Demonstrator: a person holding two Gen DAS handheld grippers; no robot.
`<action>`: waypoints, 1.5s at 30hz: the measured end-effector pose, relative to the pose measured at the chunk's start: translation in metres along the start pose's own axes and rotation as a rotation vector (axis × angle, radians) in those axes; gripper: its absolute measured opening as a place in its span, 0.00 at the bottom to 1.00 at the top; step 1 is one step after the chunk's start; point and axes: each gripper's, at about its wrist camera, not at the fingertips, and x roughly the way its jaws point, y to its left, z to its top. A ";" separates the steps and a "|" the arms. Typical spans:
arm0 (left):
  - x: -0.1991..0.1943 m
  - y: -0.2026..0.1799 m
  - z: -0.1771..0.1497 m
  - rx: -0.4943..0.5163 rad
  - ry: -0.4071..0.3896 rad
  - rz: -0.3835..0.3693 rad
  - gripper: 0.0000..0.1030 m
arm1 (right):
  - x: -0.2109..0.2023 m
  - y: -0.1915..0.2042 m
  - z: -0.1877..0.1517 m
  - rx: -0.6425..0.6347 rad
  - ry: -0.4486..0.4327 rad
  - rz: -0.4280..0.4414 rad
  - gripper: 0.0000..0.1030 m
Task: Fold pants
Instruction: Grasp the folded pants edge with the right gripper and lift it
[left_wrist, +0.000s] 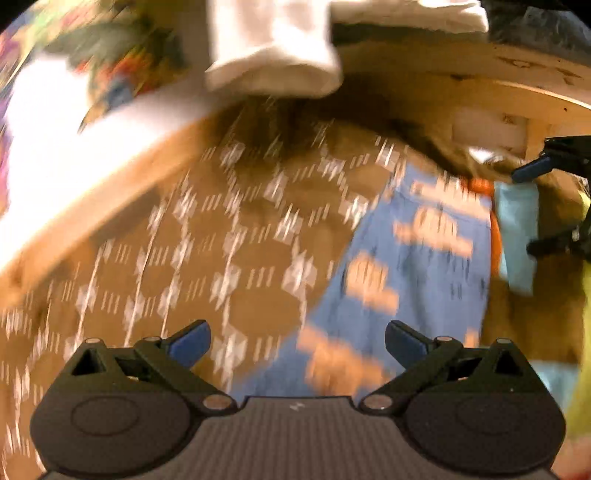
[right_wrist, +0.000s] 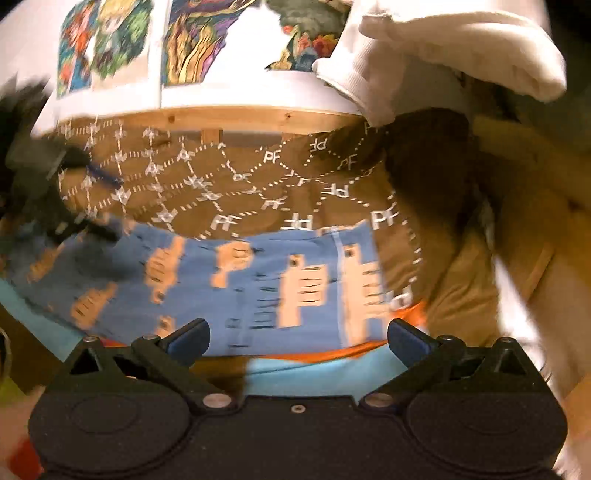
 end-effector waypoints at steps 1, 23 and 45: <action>0.009 -0.005 0.013 0.016 -0.016 -0.003 1.00 | 0.003 -0.009 0.003 -0.011 0.003 0.005 0.97; 0.114 -0.050 0.059 -0.001 0.076 0.063 0.98 | 0.065 -0.105 0.008 0.299 0.190 0.247 0.37; 0.082 -0.026 0.130 -0.549 0.196 -0.263 0.89 | 0.034 0.031 0.009 -0.340 -0.006 -0.117 0.14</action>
